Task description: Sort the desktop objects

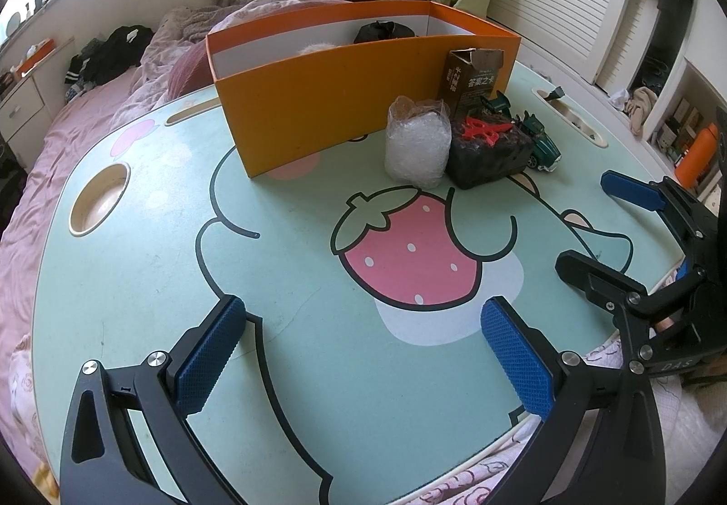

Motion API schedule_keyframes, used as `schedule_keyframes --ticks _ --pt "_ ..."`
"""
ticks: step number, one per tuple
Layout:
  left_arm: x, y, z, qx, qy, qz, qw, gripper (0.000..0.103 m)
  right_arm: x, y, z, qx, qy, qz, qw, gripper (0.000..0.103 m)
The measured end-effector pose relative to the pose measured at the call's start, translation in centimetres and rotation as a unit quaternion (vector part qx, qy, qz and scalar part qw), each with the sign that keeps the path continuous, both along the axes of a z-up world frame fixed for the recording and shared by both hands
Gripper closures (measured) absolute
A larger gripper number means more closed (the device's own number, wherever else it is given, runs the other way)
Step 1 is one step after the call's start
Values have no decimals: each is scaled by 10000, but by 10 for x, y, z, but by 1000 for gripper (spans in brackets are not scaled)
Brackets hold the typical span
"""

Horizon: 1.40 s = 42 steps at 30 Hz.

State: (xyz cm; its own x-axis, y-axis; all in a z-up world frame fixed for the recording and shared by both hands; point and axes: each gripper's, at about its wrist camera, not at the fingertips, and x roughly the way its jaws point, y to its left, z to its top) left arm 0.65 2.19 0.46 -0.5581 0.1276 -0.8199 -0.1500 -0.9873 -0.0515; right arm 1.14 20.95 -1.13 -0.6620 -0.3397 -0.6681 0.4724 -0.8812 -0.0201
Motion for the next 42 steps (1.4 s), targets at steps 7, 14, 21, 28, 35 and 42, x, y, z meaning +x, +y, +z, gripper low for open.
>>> schedule_keyframes --ticks 7,14,21,28,35,42 --pt "0 -2 2 18 39 17 10000 0 -1 2 0 -16 13 18 10000 0" --pt "-12 -11 23 635 254 54 9976 15 -1 2 0 -14 14 18 10000 0" --pt "-68 -8 32 1336 276 128 9906 28 -1 3 0 -26 25 29 10000 0" --pt "-84 -8 15 1724 104 248 9847 59 -2 5 2 -77 39 -35 10000 0" --pt "-67 -26 10 1730 93 414 9840 67 -21 23 20 -776 -210 -316 9963 7" --pt "-60 -15 6 1048 64 239 9942 67 -73 6 44 -303 -283 -850 9955 25"
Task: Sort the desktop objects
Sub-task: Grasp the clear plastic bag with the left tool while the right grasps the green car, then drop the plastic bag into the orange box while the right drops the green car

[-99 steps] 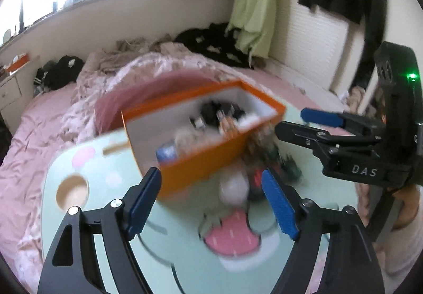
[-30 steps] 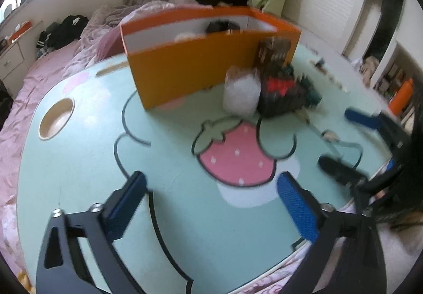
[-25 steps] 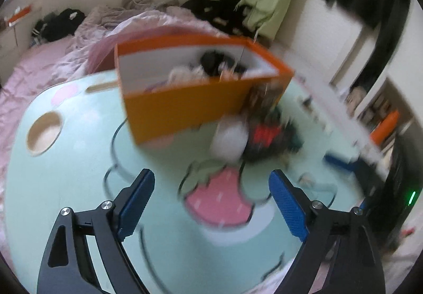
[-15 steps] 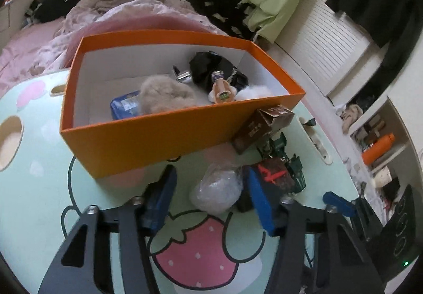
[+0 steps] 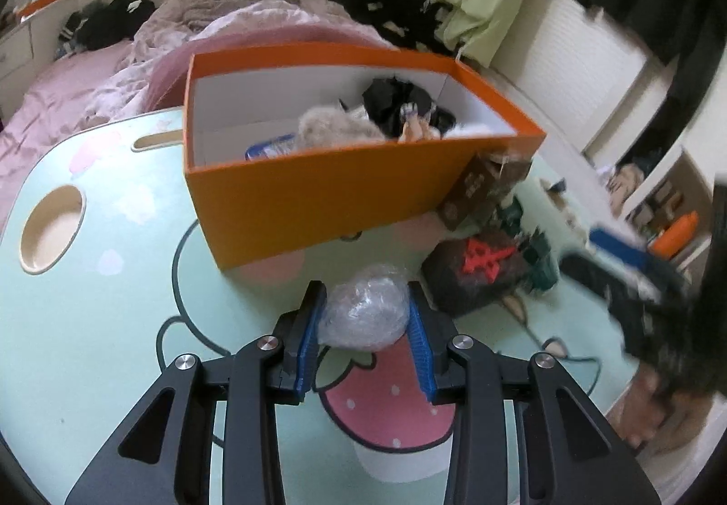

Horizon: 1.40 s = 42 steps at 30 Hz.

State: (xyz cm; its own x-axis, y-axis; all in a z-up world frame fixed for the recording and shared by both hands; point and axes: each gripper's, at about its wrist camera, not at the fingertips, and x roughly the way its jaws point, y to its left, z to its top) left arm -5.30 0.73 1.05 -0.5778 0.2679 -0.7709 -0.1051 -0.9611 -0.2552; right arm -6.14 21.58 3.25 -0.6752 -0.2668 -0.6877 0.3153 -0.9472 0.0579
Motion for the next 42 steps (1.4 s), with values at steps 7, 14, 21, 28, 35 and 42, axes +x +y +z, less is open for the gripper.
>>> schedule_keyframes --ticks 7,14,21,28,35,42 --pt "1 4 0 -189 91 -65 9998 67 -24 -18 -23 382 -581 131 9975 53" --pt "4 -4 1 169 211 -110 9996 70 -12 -24 -25 511 -409 293 9974 76" --pt "19 -9 24 204 537 -2 9983 70 8 1 -4 -258 90 288 9992 77" --pt "10 -7 55 88 842 -66 9964 70 6 -3 56 -903 619 511 9927 80" --pt "-29 -7 77 -19 970 12 9953 69 -41 -28 81 -1276 650 623 9877 79" --pt "-47 -8 56 -104 722 305 9969 38 -62 -33 48 -1241 249 321 9914 46"
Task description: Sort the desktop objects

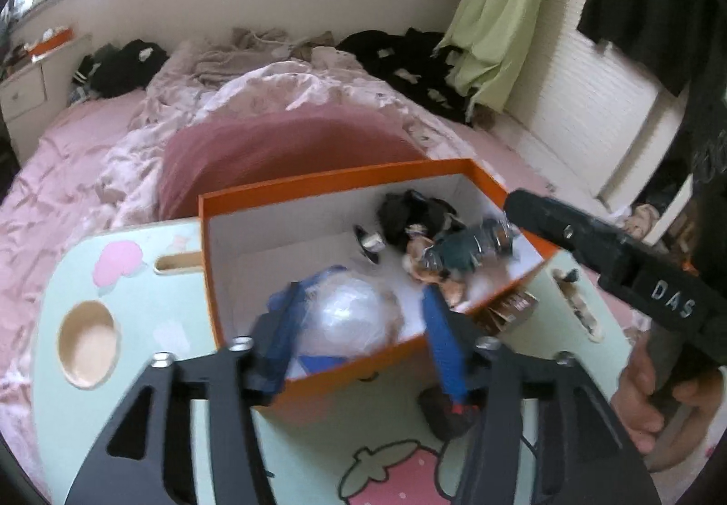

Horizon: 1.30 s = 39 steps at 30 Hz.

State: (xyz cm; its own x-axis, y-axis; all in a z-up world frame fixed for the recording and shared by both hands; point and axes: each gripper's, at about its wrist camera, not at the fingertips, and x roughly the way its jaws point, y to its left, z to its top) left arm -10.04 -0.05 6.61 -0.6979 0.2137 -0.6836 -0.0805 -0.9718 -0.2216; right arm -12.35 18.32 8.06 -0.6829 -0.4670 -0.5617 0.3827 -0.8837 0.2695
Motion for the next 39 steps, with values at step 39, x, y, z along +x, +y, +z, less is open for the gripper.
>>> schedule_keyframes --ticks 39 --pt "76 27 -62 -945 -1026 -166 9901 0 114 25 -93 1670 -162 121 9857 0"
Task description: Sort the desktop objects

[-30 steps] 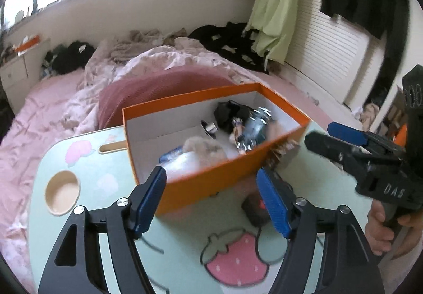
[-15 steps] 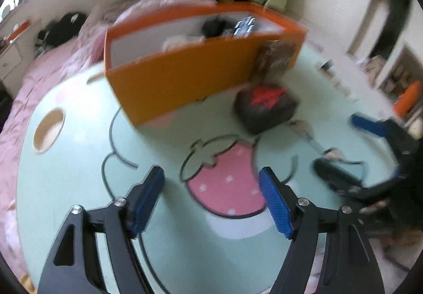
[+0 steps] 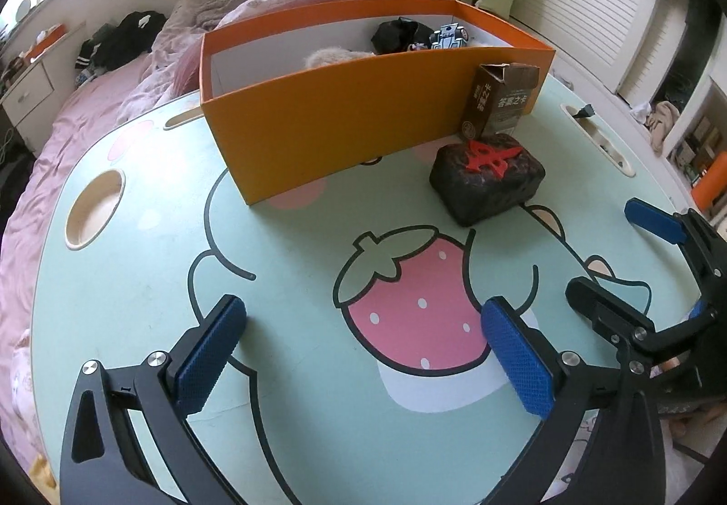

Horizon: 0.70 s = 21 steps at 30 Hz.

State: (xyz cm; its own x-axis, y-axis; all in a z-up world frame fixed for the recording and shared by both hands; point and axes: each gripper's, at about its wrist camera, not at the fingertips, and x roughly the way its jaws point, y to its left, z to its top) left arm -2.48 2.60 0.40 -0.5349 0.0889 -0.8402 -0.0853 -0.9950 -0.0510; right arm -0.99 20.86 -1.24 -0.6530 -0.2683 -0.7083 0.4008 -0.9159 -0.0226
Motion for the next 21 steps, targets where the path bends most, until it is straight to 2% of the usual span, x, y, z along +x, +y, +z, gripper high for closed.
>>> schedule_keyframes --ticks 15,21 --pt "-2 1 0 -13 -18 20 10000 0 3 -2 3 52 15 116 9999 0" --pt "-2 1 0 -19 -5 -11 10000 0 4 -2 1 -73 99 142 9998 0"
